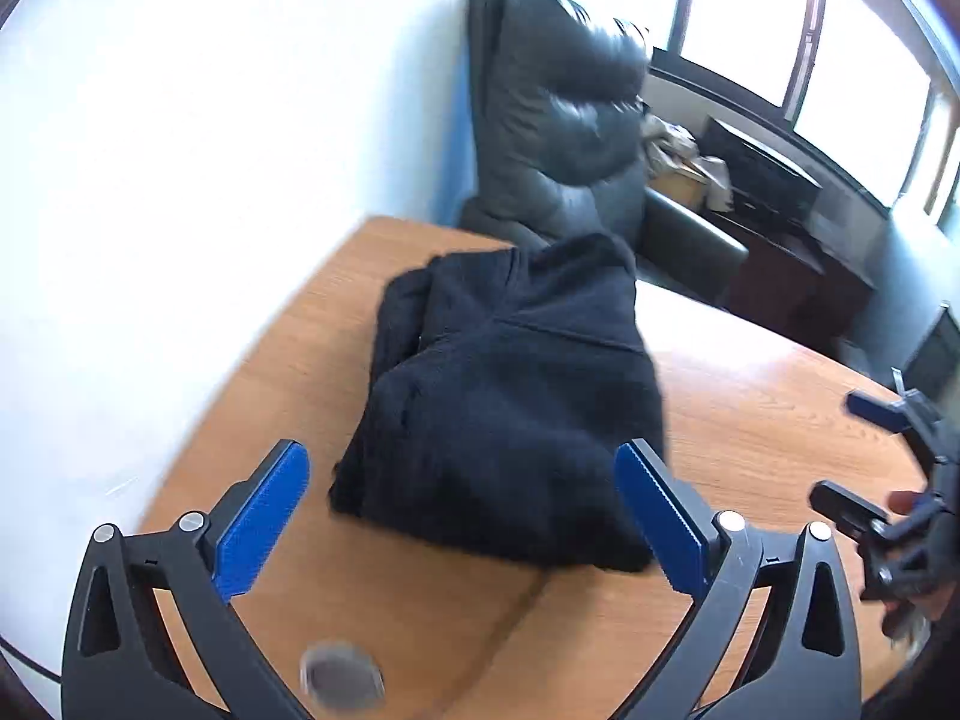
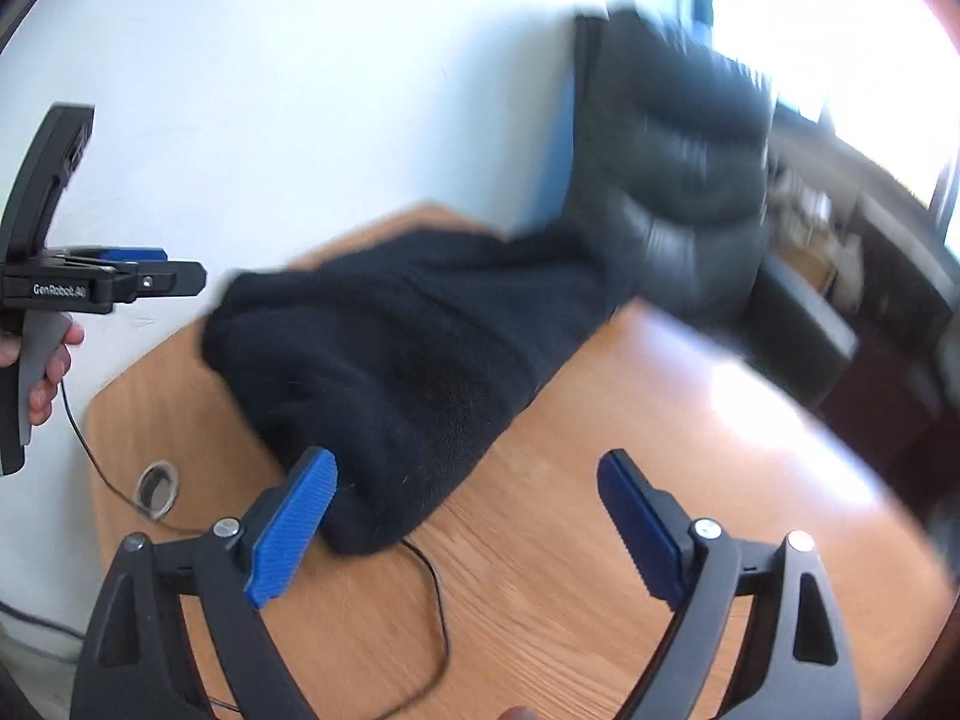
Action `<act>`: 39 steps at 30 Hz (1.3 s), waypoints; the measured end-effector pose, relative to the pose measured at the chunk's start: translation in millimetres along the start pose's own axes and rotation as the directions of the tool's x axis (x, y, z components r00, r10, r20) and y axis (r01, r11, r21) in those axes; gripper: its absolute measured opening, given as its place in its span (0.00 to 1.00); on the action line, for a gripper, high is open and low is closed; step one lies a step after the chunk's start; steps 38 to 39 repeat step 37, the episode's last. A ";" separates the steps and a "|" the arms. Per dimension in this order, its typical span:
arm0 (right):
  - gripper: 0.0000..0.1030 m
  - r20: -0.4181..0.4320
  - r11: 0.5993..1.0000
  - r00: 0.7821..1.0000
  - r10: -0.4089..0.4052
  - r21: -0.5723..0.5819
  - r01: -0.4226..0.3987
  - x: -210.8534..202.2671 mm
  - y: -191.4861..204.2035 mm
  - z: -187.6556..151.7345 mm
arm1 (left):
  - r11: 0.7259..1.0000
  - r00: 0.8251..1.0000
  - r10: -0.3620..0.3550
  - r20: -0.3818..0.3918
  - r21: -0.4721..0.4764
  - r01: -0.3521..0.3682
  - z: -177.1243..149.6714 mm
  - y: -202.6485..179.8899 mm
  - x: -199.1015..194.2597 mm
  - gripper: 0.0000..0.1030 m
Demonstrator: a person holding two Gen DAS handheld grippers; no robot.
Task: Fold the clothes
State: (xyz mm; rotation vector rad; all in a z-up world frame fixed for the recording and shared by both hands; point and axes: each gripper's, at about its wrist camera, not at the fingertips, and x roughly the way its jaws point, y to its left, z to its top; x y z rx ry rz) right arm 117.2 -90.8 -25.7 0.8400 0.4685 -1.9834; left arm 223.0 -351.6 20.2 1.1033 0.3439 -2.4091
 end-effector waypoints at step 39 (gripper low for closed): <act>0.97 0.012 0.993 0.995 -0.098 0.066 0.097 -208.8 19.2 1.0 | 0.949 0.967 0.249 0.051 -0.211 -0.234 -108.9 -154.0 -226.0 1.00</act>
